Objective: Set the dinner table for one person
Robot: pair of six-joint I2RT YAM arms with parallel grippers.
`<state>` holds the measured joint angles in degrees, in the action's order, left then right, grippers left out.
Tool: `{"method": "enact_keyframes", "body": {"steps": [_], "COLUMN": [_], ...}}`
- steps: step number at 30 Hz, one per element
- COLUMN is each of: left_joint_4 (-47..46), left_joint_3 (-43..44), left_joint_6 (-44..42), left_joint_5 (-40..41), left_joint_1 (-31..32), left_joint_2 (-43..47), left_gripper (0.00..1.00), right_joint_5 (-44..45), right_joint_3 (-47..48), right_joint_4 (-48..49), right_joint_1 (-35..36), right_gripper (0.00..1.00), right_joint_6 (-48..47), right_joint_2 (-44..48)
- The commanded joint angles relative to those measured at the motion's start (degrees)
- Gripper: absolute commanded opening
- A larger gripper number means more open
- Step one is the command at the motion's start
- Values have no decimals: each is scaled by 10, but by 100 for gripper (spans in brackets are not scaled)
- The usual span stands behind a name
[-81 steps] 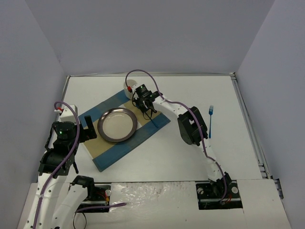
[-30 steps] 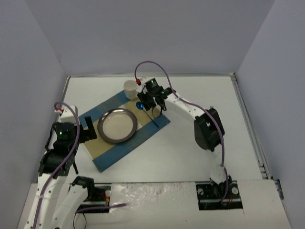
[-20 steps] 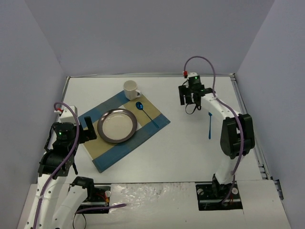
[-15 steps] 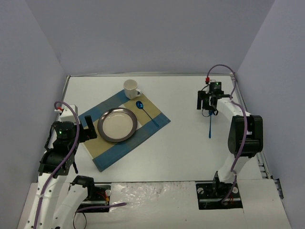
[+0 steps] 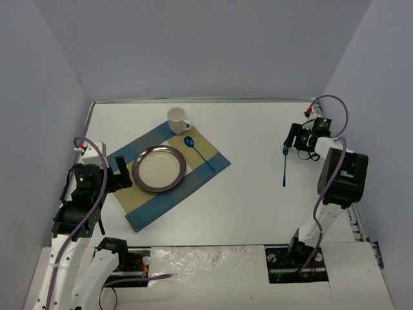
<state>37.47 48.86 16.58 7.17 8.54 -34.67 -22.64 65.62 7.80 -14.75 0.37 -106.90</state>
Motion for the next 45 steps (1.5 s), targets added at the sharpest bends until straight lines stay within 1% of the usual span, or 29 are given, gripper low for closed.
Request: {"method": "enact_keyframes", "body": {"steps": [1, 5, 13, 21, 25, 27, 30, 33, 35, 45], "left_joint_4": [-31, -33, -32, -33, -33, -34, -33, -33, -32, -34], "left_joint_3": [5, 5, 5, 5, 5, 5, 5, 5, 5, 4], "left_joint_6": [-6, -6, -6, -7, -7, -7, -7, -6, -7, -6], "left_joint_5": [-8, -9, -8, -8, -8, -8, -8, -8, -8, -12], "left_joint_1": [-3, -3, -3, -3, -3, -3, -3, -3, -3, -3], "left_joint_2": [1, 1, -2, -5, -5, -6, -5, -4, -4, -11], "left_gripper": [97, 97, 97, 97, 97, 97, 97, 97, 97, 97], "right_joint_5": [-84, -115, -148, -156, -152, -147, -143, -144, -144, -137], "right_joint_3": [27, 29, 32, 33, 30, 29, 26, 26, 23, -19], "right_joint_4": [55, 74, 67, 55, 55, 55, 56, 56, 58, 105], "right_joint_1": [-2, -2, -1, -1, -1, -1, -2, -1, 0, 23], "right_gripper": [62, 60, 55, 42, 32, 22, 15, 5, 1, 0], "right_joint_6": [-29, -37, -51, -55, -55, -55, -56, -56, -52, -4], "right_joint_2": [-35, -61, -74, -88, -90, -90, -89, -87, -83, 11]}}
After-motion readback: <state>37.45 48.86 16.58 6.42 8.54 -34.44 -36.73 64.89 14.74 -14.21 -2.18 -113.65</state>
